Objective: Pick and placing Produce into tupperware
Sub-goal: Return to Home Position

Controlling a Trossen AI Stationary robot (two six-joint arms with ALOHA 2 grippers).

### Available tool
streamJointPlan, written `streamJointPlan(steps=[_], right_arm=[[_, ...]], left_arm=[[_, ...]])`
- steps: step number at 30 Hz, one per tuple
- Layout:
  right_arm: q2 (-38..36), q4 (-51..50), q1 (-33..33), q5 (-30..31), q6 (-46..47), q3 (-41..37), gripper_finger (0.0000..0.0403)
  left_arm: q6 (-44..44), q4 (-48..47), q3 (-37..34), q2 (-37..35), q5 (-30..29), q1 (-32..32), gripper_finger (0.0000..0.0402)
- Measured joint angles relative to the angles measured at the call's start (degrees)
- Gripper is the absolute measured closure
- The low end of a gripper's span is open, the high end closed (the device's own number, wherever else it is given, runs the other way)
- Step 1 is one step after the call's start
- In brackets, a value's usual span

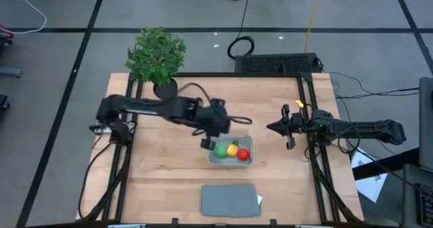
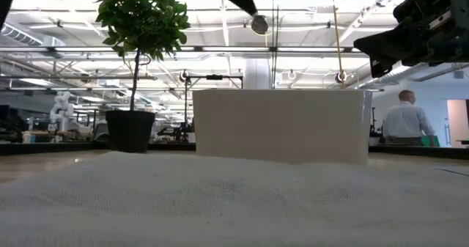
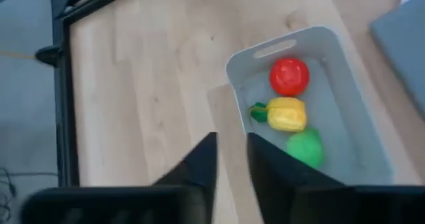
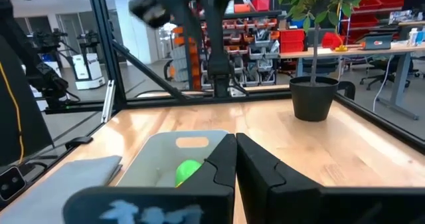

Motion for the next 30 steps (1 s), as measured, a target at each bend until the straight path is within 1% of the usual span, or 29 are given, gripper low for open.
streamJointPlan(steps=[4, 6, 12, 16, 19, 22, 24, 27, 30], right_arm=[[0.0, 0.2, 0.0, -0.1, -0.1, 0.0, 0.0403], [0.0, 0.1, 0.0, -0.1, -0.1, 0.0, 0.0403], [0.0, 0.0, 0.0, -0.1, 0.0, 0.0, 0.0403], [0.0, -0.1, 0.0, -0.1, 0.1, 0.0, 0.0403], [0.0, -0.1, 0.0, -0.2, 0.1, 0.0, 0.0403], [0.0, -0.1, 0.0, -0.2, 0.1, 0.0, 0.0403], [0.0, -0.1, 0.0, -0.2, 0.1, 0.0, 0.0403], [0.0, -0.1, 0.0, -0.2, 0.1, 0.0, 0.0403], [0.0, -0.1, 0.0, -0.2, 0.1, 0.0, 0.0403]], left_arm=[[-2.1, -2.6, 0.0, -5.4, -0.2, -2.0, 0.0379], [-2.4, -3.3, 0.0, -7.6, -2.1, -3.6, 0.0395], [-3.3, -6.8, 0.0, -12.6, -11.5, -9.1, 0.0391], [-7.1, -11.8, -0.3, -15.5, -15.3, -11.0, 0.0399], [-8.4, -10.9, -4.8, -18.9, -17.3, -10.9, 0.0397], [-7.7, -3.9, -13.2, -24.3, -17.4, -9.0, 0.0399], [-6.7, 3.0, -20.2, -28.5, -16.0, -7.2, 0.04], [-4.1, 16.1, -30.4, -35.2, -10.6, -4.4, 0.0397], [-2.7, 29.0, -38.9, -41.8, -4.2, -2.6, 0.0398]])
